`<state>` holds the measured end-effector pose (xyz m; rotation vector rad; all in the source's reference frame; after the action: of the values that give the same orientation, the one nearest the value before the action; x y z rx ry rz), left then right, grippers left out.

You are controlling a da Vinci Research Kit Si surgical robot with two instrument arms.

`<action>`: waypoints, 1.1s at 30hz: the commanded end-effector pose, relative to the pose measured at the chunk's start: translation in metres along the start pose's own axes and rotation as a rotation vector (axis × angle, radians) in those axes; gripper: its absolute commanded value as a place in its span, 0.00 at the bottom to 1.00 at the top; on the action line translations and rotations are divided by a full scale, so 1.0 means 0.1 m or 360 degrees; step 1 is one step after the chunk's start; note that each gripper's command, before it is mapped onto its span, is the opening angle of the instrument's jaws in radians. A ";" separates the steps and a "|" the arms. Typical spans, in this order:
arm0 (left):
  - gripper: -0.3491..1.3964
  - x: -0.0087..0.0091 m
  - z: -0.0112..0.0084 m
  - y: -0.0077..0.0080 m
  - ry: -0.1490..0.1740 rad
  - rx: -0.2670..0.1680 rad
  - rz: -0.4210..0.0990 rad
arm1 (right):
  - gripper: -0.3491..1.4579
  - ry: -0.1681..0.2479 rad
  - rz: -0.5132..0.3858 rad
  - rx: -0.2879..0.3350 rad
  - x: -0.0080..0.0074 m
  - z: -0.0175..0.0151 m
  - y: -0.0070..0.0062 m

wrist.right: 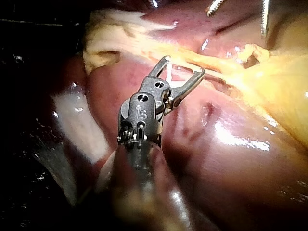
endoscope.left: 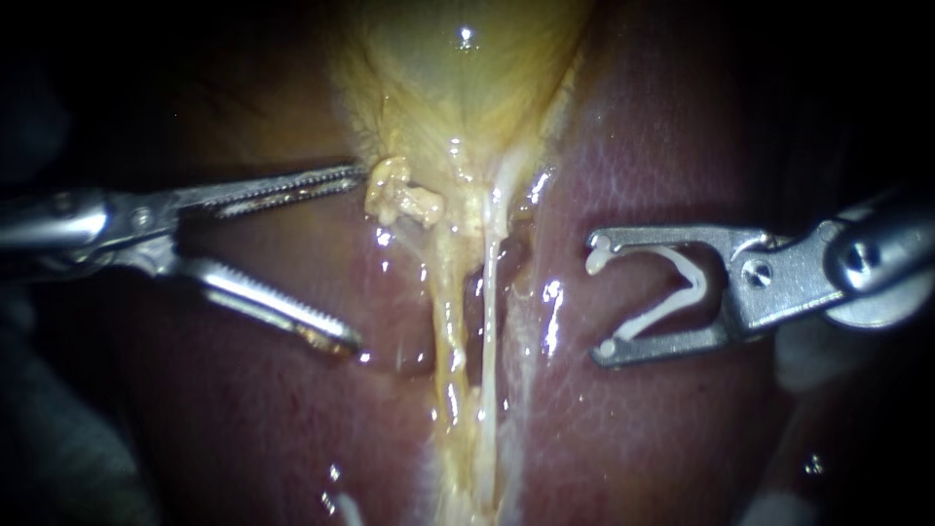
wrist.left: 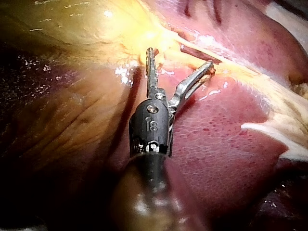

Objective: Grabbing gallbladder

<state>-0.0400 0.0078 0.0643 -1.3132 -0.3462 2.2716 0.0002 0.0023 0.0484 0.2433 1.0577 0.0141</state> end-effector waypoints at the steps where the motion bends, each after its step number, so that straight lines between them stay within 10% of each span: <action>1: 0.71 0.000 0.004 -0.003 -0.0001 0.0004 -0.0011 | 0.47 0.0000 0.0000 0.0000 0.001 0.000 0.000; 14: 0.61 -0.023 0.042 -0.027 -0.0056 0.0029 -0.0065 | 0.47 0.0001 -0.0001 0.0000 0.001 0.000 -0.001; 33: 0.45 -0.031 0.037 -0.040 -0.0071 0.0051 -0.0296 | 0.47 0.0001 -0.0001 0.0000 0.001 0.000 -0.001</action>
<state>-0.0407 0.0097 0.0703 -1.1620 -0.4334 2.1374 0.0003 0.0022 0.0483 0.2430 1.0582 0.0135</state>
